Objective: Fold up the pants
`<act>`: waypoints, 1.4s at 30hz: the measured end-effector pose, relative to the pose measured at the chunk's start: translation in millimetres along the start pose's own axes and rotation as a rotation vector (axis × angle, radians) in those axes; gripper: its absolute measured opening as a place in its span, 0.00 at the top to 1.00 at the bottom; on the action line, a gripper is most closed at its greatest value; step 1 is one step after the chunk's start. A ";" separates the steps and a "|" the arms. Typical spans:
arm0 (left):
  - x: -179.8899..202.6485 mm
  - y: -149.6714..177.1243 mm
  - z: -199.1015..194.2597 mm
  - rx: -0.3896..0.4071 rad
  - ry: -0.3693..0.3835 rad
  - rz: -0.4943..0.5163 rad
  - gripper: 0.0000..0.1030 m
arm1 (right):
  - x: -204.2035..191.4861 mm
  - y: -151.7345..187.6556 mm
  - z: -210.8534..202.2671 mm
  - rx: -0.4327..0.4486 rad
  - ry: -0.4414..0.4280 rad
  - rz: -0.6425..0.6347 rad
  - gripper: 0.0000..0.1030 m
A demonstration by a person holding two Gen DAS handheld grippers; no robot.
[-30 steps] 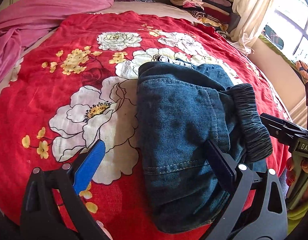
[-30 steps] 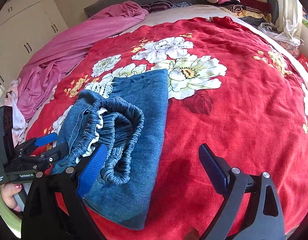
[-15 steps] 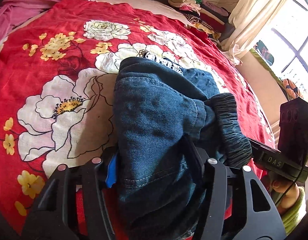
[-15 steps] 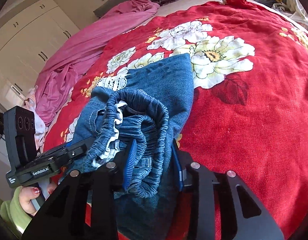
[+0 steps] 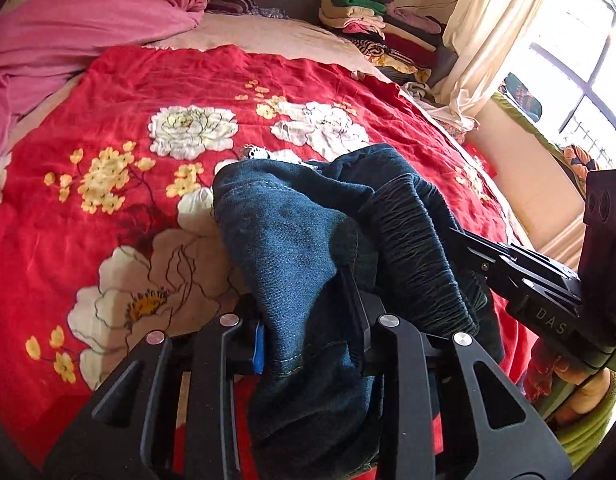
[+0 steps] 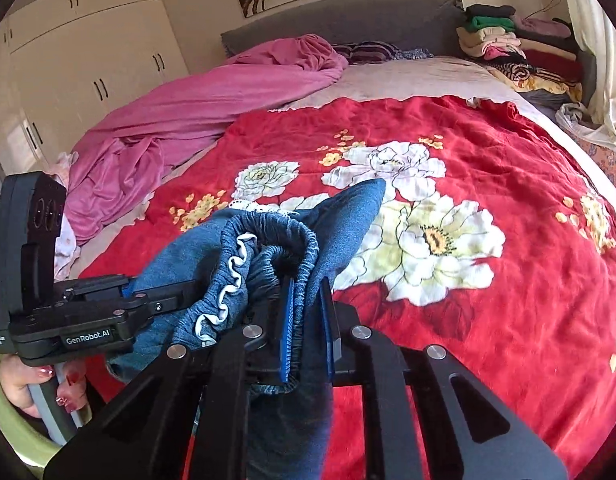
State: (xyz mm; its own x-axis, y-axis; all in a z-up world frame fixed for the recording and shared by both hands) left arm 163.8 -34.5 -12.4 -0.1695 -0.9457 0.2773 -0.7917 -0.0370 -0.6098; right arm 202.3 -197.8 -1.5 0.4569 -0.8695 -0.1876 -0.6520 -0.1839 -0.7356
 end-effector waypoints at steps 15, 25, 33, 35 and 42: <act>-11.7 -77.6 39.3 0.072 -0.079 0.036 0.79 | 23.4 -66.9 56.6 0.011 0.045 -0.012 0.89; -33.9 -60.7 85.5 -0.018 -0.144 0.030 0.73 | 63.7 -42.7 112.2 -0.153 0.154 0.083 0.85; -47.1 -54.0 82.8 -0.021 -0.151 -0.004 0.48 | 85.7 -28.7 107.6 -0.153 0.189 0.189 0.54; -50.1 -52.0 81.1 -0.023 -0.151 -0.014 0.45 | 84.7 -27.5 104.4 -0.151 0.212 0.181 0.47; -54.2 -43.1 67.1 -0.010 -0.143 -0.030 0.33 | 83.8 -19.0 88.7 -0.134 0.239 0.203 0.38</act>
State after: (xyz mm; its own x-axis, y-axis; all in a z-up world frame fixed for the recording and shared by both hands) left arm 246.5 -3.3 -51.0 -0.0609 -0.9806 0.1865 -0.8008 -0.0635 -0.5955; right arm 306.7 -226.6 -61.0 0.1649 -0.9745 -0.1520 -0.7960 -0.0405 -0.6039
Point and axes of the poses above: each gripper's, at about its wrist camera, not at the fingertips, and z roughly the way its jaws point, x to its right, y to its underside, the point moved 2 cm from there along z, roughly the way its jaws point, and after that the axes turned 1 degree about -x, right-handed, at the moved point
